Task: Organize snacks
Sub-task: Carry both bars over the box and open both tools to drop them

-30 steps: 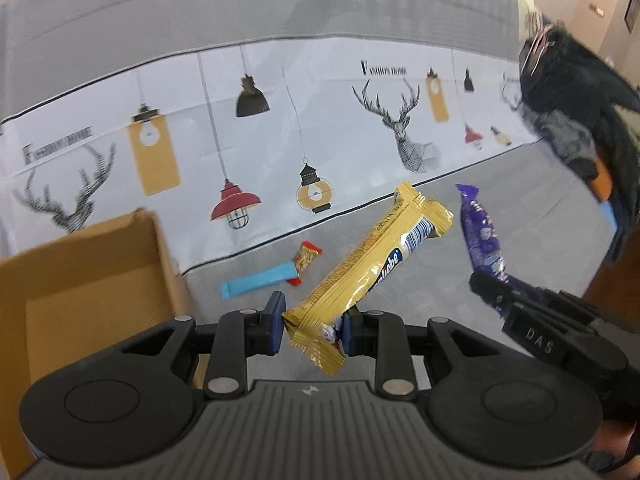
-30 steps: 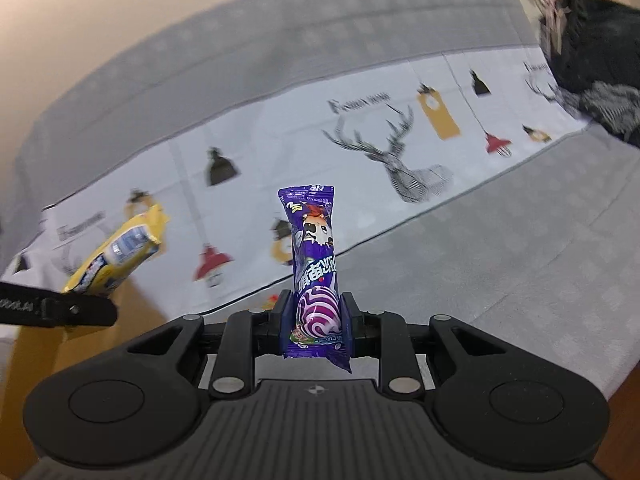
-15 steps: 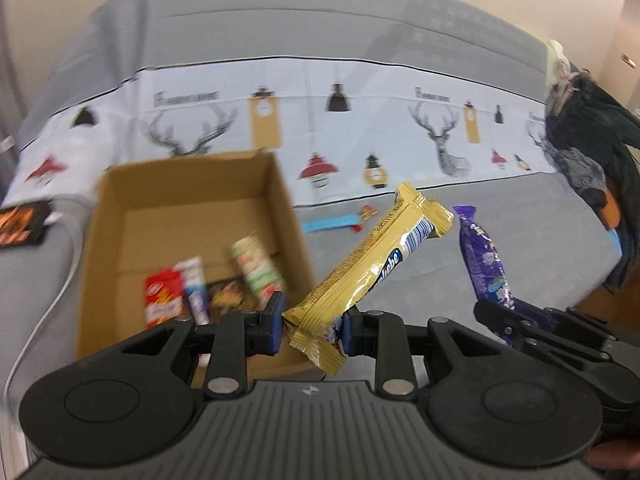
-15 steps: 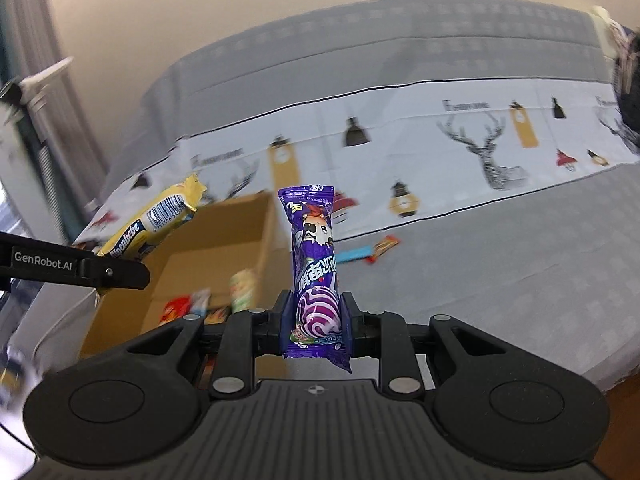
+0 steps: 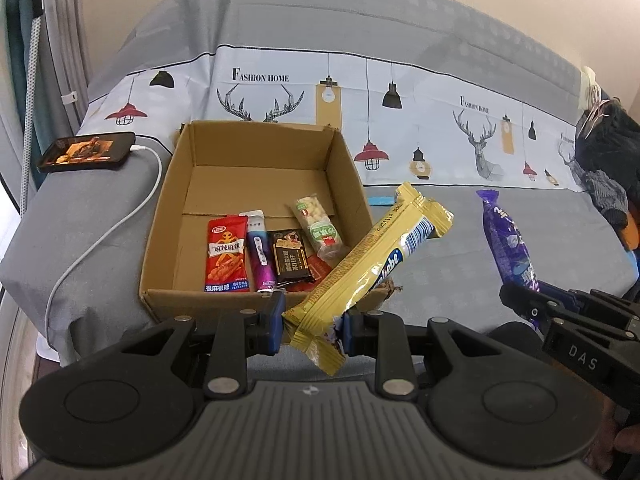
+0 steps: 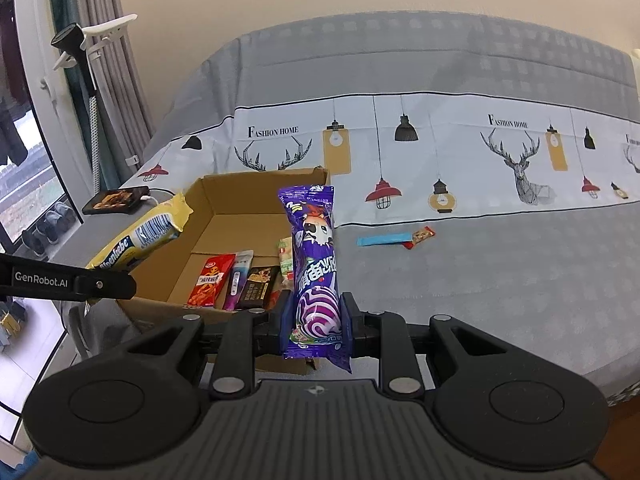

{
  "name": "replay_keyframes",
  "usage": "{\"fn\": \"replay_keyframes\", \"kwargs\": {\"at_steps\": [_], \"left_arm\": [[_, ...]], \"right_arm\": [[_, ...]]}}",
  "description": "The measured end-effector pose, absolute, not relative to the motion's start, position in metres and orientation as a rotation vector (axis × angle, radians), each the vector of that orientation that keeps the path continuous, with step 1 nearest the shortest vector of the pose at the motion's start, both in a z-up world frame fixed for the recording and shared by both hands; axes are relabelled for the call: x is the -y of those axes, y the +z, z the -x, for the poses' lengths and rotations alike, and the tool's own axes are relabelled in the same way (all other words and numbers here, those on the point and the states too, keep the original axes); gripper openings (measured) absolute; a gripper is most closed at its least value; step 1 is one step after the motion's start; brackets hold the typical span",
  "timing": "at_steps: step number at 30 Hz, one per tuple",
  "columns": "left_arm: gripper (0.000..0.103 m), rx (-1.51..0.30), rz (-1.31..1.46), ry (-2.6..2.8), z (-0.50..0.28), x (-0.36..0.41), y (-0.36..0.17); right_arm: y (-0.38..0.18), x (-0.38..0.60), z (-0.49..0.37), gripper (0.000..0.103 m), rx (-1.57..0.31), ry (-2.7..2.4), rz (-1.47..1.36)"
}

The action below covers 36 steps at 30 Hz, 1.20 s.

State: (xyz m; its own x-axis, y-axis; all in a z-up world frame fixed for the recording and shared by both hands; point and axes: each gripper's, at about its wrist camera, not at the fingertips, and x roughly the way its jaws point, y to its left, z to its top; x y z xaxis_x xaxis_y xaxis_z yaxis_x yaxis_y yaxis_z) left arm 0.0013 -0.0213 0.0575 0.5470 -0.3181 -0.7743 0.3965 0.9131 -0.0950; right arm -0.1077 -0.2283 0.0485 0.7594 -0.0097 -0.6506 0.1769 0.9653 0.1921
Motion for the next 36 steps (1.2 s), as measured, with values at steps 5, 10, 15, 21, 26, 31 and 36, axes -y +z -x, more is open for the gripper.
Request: {"fn": "replay_keyframes", "kwargs": {"at_steps": [5,10,15,21,26,31,36], "left_arm": [[0.031,-0.888,-0.079,-0.428,-0.003,0.017,0.058],[0.031,-0.888,-0.065,-0.421,-0.006,0.013,0.057],[0.031,-0.889,-0.054,-0.403,-0.016,0.006,0.055],[0.031,-0.871,-0.064,-0.359,-0.041,0.002,0.057],[0.031,-0.867,-0.057,-0.340,-0.065,0.000,0.058],[0.031,-0.872,-0.059,-0.336,-0.091,0.004,0.052],[0.031,-0.894,-0.050,-0.335,-0.120,0.008,0.041]], "right_arm": [[0.049,0.224,0.107,0.026,-0.710,-0.102,-0.231],[0.048,0.222,0.104,0.026,-0.724,-0.099,-0.218],[0.048,0.219,0.097,0.026,-0.735,-0.090,-0.198],[0.048,0.218,0.079,0.026,-0.733,-0.072,-0.188],[0.049,0.209,0.054,0.026,-0.734,-0.040,-0.182],[0.041,0.203,0.028,0.026,-0.749,-0.016,-0.186],[0.030,0.200,-0.002,0.026,-0.773,-0.010,-0.198]]}}
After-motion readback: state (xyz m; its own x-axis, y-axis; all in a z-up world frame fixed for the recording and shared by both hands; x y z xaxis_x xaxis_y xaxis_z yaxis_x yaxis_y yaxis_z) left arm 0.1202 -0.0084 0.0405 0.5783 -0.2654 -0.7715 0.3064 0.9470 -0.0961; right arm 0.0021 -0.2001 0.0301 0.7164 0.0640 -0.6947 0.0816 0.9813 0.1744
